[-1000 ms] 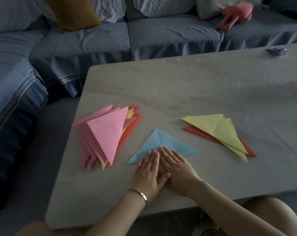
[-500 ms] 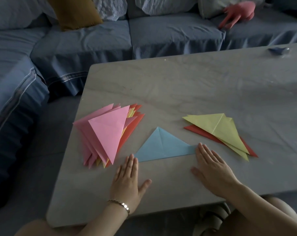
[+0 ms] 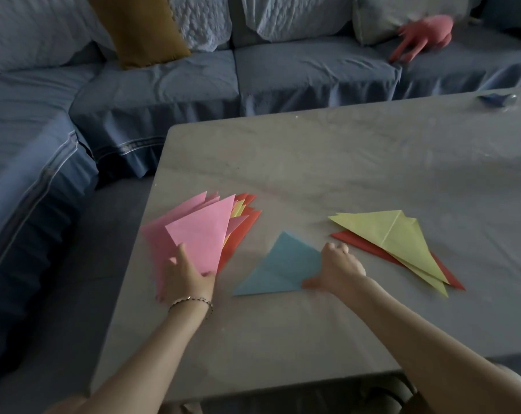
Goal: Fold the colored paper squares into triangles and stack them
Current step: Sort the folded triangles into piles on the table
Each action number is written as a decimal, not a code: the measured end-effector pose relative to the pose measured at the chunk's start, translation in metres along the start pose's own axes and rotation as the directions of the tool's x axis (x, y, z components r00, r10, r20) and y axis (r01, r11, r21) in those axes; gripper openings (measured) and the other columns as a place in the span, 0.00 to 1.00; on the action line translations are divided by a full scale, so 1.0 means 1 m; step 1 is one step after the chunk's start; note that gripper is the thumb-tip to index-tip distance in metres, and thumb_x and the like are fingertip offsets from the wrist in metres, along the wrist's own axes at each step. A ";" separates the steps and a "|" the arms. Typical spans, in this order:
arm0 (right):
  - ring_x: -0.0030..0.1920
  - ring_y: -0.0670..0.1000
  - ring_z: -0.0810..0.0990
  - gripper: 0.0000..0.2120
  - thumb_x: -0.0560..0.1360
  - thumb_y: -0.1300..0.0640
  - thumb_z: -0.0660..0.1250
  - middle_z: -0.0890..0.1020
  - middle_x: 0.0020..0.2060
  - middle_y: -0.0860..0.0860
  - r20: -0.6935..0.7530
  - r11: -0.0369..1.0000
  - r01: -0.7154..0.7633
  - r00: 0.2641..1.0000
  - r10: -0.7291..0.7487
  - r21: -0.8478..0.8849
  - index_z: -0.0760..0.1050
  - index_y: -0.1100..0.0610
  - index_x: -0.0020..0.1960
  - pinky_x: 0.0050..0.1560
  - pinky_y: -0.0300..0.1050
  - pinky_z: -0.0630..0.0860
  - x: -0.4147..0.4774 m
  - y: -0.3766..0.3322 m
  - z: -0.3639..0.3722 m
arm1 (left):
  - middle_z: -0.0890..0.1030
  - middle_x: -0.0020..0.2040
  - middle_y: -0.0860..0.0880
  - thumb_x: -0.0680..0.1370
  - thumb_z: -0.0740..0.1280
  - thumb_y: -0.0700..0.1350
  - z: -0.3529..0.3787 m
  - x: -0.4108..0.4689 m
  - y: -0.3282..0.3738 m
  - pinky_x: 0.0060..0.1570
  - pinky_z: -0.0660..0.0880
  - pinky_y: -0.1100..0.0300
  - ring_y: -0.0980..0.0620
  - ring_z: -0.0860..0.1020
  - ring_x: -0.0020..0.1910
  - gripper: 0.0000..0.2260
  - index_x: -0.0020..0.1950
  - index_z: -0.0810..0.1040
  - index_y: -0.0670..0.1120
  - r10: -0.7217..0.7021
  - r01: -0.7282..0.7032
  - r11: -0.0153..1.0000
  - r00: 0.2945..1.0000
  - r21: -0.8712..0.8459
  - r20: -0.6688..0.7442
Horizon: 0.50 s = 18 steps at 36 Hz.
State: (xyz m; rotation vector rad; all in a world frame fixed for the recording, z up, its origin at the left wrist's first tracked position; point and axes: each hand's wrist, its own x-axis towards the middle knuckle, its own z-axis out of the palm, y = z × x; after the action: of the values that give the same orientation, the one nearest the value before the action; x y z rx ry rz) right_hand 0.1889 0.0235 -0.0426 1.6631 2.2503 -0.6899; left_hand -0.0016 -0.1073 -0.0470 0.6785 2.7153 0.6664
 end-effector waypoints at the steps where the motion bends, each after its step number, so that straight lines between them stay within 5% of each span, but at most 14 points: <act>1: 0.60 0.58 0.72 0.36 0.66 0.42 0.73 0.68 0.59 0.56 0.001 0.999 0.016 1.000 -0.016 0.035 0.64 0.60 0.64 0.55 0.48 0.71 -0.001 0.002 0.002 | 0.70 0.61 0.38 0.72 0.67 0.41 0.002 0.001 -0.001 0.48 0.69 0.52 0.39 0.71 0.59 0.31 0.72 0.58 0.46 -0.012 0.012 1.000 1.000 -0.020 0.001; 5: 0.50 0.58 0.75 0.09 0.75 0.51 0.64 0.71 0.47 0.54 -0.178 0.959 0.201 0.970 -0.166 0.198 0.70 0.57 0.48 0.42 0.44 0.67 -0.007 0.023 0.011 | 0.74 0.61 0.42 0.73 0.66 0.37 0.010 0.003 -0.006 0.56 0.68 0.52 0.42 0.72 0.60 0.28 0.70 0.60 0.44 0.036 -0.045 0.979 0.998 -0.197 -0.051; 7: 0.45 0.55 0.75 0.04 0.76 0.56 0.64 0.75 0.42 0.53 -0.315 0.893 0.258 0.938 -0.142 0.368 0.71 0.56 0.47 0.39 0.44 0.66 -0.007 0.039 0.009 | 0.75 0.52 0.44 0.74 0.64 0.37 0.010 -0.002 -0.004 0.51 0.67 0.54 0.43 0.75 0.54 0.24 0.68 0.63 0.44 0.047 -0.067 0.961 0.996 -0.269 -0.079; 12: 0.40 0.55 0.75 0.07 0.76 0.61 0.64 0.77 0.40 0.57 -0.505 0.730 0.259 0.853 0.136 0.633 0.73 0.59 0.53 0.39 0.45 0.67 0.000 0.085 -0.017 | 0.72 0.43 0.48 0.75 0.63 0.37 0.006 -0.017 0.008 0.43 0.65 0.58 0.47 0.72 0.44 0.16 0.62 0.71 0.47 0.177 -0.194 0.923 0.981 -0.332 -0.080; 15: 0.48 0.60 0.76 0.15 0.76 0.59 0.63 0.78 0.48 0.60 -0.478 0.773 0.115 0.839 0.261 0.624 0.69 0.58 0.62 0.45 0.47 0.69 0.005 0.111 -0.032 | 0.74 0.43 0.49 0.74 0.64 0.34 0.008 -0.023 0.017 0.44 0.67 0.63 0.47 0.74 0.43 0.14 0.57 0.76 0.46 0.311 -0.307 0.876 0.949 -0.373 -0.052; 18: 0.62 0.63 0.67 0.25 0.75 0.59 0.64 0.70 0.62 0.64 -0.430 0.863 -0.086 0.839 0.332 0.499 0.61 0.58 0.70 0.60 0.53 0.65 0.005 0.123 -0.036 | 0.76 0.45 0.57 0.73 0.64 0.30 0.009 -0.030 0.028 0.42 0.65 0.79 0.56 0.74 0.41 0.14 0.55 0.78 0.42 0.505 -0.471 0.797 0.863 -0.379 -0.011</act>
State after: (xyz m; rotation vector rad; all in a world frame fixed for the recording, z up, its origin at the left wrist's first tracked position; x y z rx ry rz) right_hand 0.3059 0.0751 -0.0412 2.5526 2.2708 -0.8632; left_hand 0.0378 -0.0969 -0.0366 1.2859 2.2277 1.1953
